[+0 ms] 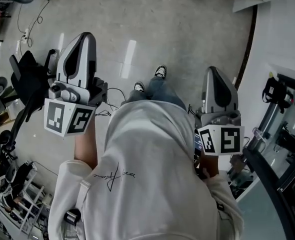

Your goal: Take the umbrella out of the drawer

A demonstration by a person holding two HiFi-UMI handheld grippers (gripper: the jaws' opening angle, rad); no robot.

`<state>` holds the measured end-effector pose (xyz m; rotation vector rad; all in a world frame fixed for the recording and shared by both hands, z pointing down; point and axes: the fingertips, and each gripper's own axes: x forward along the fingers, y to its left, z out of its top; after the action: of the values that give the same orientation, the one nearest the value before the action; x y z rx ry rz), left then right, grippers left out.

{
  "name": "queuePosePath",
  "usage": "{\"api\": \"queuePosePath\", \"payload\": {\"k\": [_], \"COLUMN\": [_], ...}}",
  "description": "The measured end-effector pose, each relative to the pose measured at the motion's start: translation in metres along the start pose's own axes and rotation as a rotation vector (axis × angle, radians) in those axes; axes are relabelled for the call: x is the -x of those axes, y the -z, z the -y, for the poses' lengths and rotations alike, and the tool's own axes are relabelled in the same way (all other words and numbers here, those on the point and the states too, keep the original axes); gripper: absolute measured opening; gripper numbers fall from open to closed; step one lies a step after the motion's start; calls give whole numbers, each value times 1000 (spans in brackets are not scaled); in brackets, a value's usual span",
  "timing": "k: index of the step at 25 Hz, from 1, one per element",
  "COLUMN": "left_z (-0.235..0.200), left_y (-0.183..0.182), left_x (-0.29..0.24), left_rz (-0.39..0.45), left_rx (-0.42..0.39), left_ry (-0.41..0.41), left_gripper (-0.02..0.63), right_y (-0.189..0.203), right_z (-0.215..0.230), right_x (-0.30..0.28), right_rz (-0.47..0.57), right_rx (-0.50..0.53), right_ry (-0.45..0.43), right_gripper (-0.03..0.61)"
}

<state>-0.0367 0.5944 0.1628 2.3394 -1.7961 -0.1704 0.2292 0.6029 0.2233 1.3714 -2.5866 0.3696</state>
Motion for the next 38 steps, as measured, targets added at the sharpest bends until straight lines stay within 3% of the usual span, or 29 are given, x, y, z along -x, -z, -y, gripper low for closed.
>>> {"api": "queuePosePath", "payload": {"k": [6, 12, 16, 19, 24, 28, 33, 38], "left_z": [16, 30, 30, 23, -1, -11, -26, -47], "left_y": [-7, -5, -4, 3, 10, 12, 12, 3], "left_x": [-21, -42, -56, -69, -101, -133, -175, -207], "left_rz": [41, 44, 54, 41, 23, -10, -56, -76], "left_rx": [14, 12, 12, 31, 23, -4, -3, -41], "left_ry": [35, 89, 79, 66, 35, 71, 114, 142], "left_gripper": [17, 17, 17, 17, 17, 16, 16, 17], "right_y": [-12, -19, -17, -17, -32, -46, -65, -76], "right_z": [12, 29, 38, 39, 18, 17, 34, 22], "right_x": [-17, -28, -42, -58, -88, -118, -161, -196], "right_rz": [28, 43, 16, -10, -22, -14, 17, -27], "right_rx": [1, 10, 9, 4, -31, 50, 2, -39], "right_ry": [-54, -45, -39, -65, -257, -235, -198, -289], "right_gripper": [25, 25, 25, 25, 24, 25, 25, 25]}}
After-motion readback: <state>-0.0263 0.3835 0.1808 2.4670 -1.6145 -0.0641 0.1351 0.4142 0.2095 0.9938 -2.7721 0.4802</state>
